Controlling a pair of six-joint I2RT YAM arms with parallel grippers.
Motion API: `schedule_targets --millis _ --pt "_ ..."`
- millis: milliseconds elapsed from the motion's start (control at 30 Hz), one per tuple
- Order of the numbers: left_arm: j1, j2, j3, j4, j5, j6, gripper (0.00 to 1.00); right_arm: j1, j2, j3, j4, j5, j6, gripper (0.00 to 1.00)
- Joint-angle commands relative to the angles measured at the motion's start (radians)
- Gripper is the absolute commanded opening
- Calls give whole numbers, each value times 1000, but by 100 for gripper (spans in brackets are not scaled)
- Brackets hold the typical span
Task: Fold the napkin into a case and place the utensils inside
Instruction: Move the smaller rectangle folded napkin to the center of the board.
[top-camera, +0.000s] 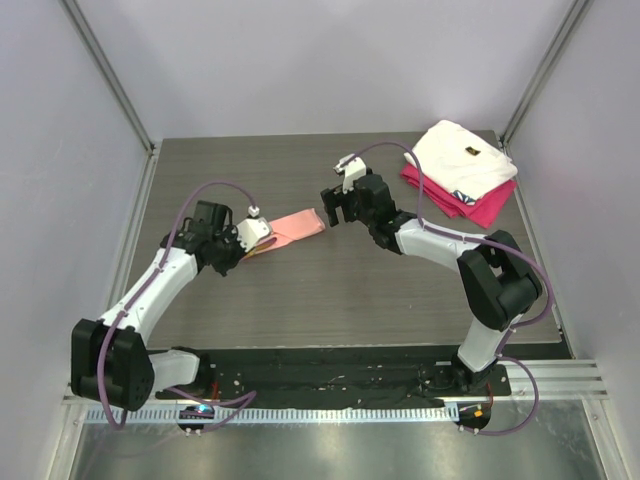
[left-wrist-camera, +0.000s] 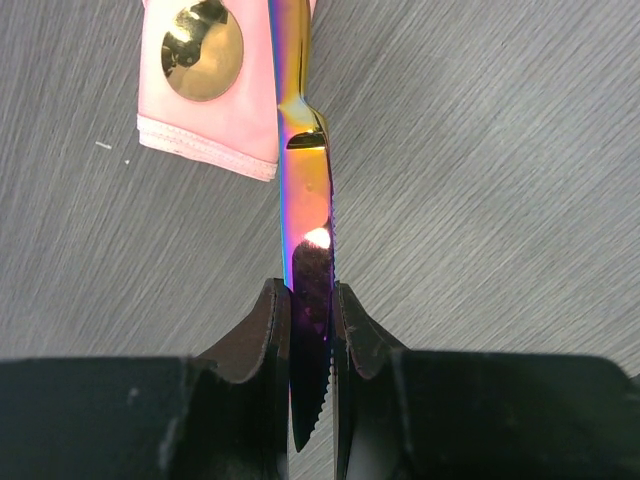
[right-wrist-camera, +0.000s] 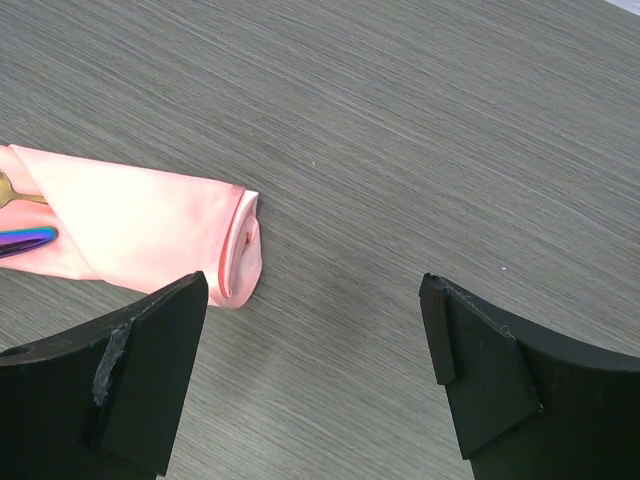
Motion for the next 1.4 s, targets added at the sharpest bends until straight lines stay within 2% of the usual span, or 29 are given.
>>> schedule_targets --millis 0,667,1367 --pt "10 1 51 66 35 -8 0 3 -44 -1 53 -4 -1 95" --pt "16 19 2 142 109 -45 0 3 -35 -1 44 -20 -1 95" --pt "17 11 -46 181 106 -70 0 2 -38 -3 44 -23 -6 95"
